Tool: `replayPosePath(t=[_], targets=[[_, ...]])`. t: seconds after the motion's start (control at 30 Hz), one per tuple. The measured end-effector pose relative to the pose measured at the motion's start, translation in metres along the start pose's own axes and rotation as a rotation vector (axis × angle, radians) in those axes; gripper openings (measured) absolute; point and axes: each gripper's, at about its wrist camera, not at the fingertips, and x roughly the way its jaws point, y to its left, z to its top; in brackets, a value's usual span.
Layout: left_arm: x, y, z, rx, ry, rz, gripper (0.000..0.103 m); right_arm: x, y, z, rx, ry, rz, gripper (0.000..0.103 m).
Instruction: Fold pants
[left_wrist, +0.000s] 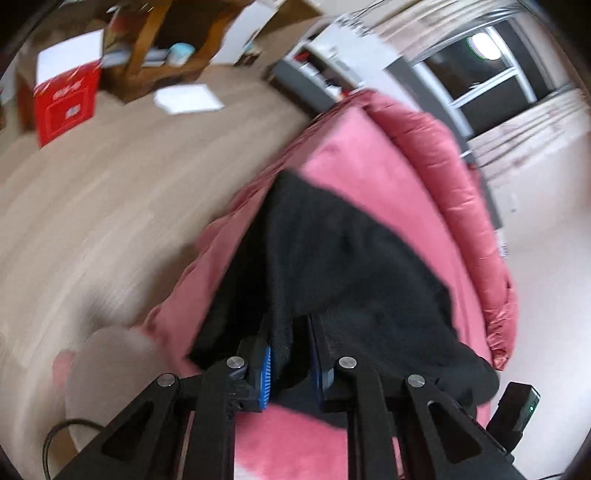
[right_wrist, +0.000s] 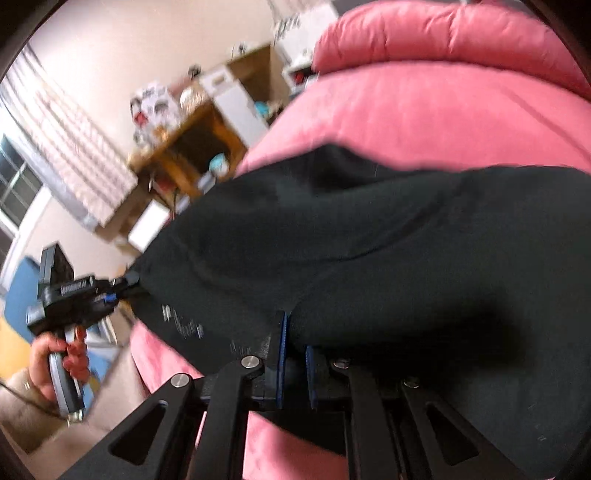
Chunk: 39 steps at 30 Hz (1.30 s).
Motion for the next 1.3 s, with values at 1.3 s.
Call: replayPosePath(t=[1.3], targets=[[-0.065, 0.014, 0.016, -0.017, -0.092, -0.1, 0.005, -0.102, -0.096, -0.034, 0.491, -0.073, 0.082, 0.007]])
